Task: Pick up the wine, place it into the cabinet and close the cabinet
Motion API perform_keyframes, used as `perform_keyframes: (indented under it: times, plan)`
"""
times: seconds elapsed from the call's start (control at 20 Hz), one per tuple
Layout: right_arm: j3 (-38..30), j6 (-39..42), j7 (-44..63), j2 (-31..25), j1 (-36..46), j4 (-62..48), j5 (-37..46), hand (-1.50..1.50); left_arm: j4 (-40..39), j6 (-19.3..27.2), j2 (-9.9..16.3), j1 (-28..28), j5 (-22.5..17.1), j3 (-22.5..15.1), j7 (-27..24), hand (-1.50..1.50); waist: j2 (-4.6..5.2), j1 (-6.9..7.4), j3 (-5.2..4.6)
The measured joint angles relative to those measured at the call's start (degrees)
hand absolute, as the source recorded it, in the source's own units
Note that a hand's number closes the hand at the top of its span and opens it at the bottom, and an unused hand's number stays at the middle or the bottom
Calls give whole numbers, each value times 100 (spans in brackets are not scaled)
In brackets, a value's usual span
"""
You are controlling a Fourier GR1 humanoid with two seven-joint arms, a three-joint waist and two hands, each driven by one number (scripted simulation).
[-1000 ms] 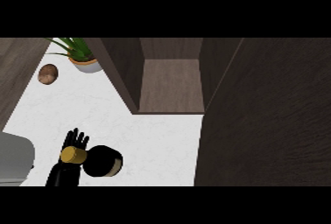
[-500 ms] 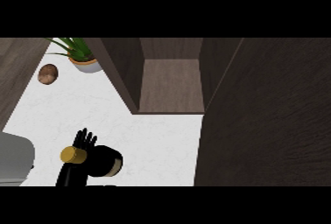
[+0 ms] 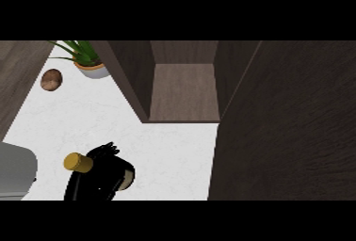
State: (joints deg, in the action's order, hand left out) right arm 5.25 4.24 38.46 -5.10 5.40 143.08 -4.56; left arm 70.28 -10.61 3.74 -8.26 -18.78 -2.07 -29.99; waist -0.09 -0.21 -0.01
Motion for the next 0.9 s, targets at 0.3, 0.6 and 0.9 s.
perform_keyframes:
  times: [0.3, 0.6, 0.9]
  plan:
    - [72, -58, 37, 67, -2, -1, 16, -150, -166, -136, -8, 100, 366, -238, -281, 150, -1, -3, 1]
    - [-65, 20, -30, 29, 31, -48, 16, -150, -323, 213, 74, 299, 1004, -318, -778, 150, -1, -2, 3]
    - [-73, 40, 16, 46, 62, -52, 1, -150, -741, -69, 570, 798, 690, 331, -783, 150, 4, -16, 0]
